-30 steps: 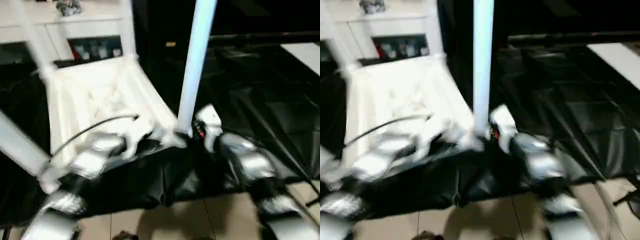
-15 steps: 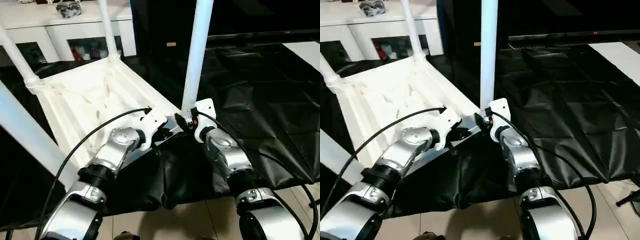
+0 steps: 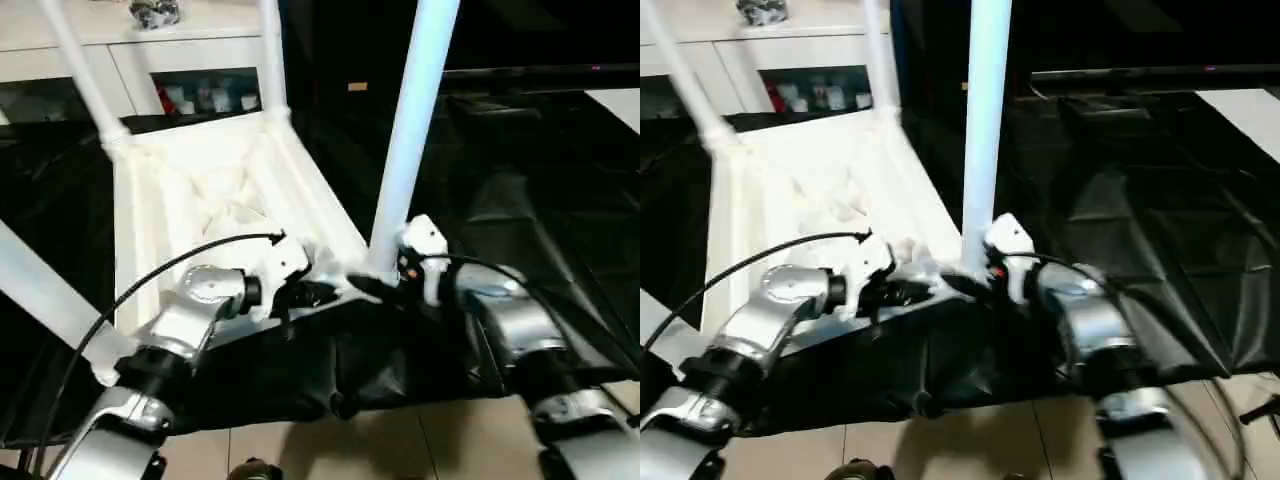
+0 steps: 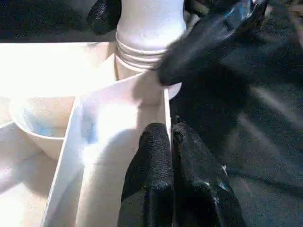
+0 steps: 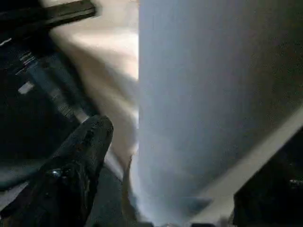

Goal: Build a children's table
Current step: Rotate leg to tighten

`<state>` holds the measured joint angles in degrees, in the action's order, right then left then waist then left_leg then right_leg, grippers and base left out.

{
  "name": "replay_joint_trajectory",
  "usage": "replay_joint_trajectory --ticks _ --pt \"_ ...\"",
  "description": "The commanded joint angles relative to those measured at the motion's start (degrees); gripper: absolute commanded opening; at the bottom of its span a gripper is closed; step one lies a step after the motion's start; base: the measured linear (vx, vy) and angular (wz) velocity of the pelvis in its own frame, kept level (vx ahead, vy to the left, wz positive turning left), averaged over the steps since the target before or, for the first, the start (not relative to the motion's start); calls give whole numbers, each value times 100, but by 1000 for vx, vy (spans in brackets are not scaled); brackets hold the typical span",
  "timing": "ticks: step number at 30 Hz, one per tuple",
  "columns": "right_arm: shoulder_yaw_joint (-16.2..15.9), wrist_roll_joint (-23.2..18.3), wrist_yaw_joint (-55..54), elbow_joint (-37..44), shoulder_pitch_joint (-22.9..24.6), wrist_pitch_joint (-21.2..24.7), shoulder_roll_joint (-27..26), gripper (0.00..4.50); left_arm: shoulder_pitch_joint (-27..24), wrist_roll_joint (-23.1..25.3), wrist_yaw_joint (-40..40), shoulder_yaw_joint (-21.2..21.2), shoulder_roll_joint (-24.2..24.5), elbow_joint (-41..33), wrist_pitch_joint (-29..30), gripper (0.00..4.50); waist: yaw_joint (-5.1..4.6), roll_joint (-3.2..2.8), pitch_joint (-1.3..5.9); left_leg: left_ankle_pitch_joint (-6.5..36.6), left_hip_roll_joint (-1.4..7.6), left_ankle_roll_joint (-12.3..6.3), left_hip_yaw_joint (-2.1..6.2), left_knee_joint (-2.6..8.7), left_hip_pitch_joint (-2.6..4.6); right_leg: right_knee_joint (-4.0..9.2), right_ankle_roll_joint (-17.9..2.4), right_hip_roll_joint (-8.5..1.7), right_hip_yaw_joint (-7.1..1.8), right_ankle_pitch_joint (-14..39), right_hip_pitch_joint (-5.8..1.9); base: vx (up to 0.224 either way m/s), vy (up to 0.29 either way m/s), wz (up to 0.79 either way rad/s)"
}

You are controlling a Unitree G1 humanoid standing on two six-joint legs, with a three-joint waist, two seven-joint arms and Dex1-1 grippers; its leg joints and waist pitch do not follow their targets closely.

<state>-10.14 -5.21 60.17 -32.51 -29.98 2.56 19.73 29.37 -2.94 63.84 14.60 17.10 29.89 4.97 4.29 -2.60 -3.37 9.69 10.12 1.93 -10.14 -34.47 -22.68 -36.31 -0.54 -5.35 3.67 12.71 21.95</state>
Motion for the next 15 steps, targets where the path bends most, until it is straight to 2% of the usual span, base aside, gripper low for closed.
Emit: replay_joint_trajectory --ticks 1,4,6,10,13,15 --pt "-290 -144 623 265 91 138 83 391 35 -348 348 60 -62 -371 -143 0 -1 118 425 803 313 -638 61 360 117 414 -1455 -324 -243 334 -221 0 0 0" --pt "-359 -222 1015 388 117 214 243 391 -20 -393 558 55 50 -460 -125 0 50 114 439 701 318 -704 58 346 114 387 -1518 -319 -235 143 -212 0 0 0" --pt "-377 -194 1127 373 111 133 303 364 -69 -442 708 48 138 -527 -88 0 57 123 440 645 313 -734 58 337 95 368 -1536 -321 -230 50 -210 0 0 0" --pt "-471 -143 1391 390 136 185 443 320 -153 -463 879 42 295 -625 -52 0 65 128 433 711 319 -702 59 347 103 384 -1528 -325 -230 214 -204 0 0 0" --pt "-488 -147 1458 431 158 192 475 309 -192 -469 980 30 360 -671 -18 0 65 121 429 788 320 -643 59 356 116 397 -1521 -326 -233 308 -197 0 0 0" --pt "-492 -170 1490 455 166 226 485 281 -212 -470 1019 29 385 -686 -11 0 62 127 426 813 319 -619 61 362 114 395 -1516 -321 -233 333 -199 0 0 0"
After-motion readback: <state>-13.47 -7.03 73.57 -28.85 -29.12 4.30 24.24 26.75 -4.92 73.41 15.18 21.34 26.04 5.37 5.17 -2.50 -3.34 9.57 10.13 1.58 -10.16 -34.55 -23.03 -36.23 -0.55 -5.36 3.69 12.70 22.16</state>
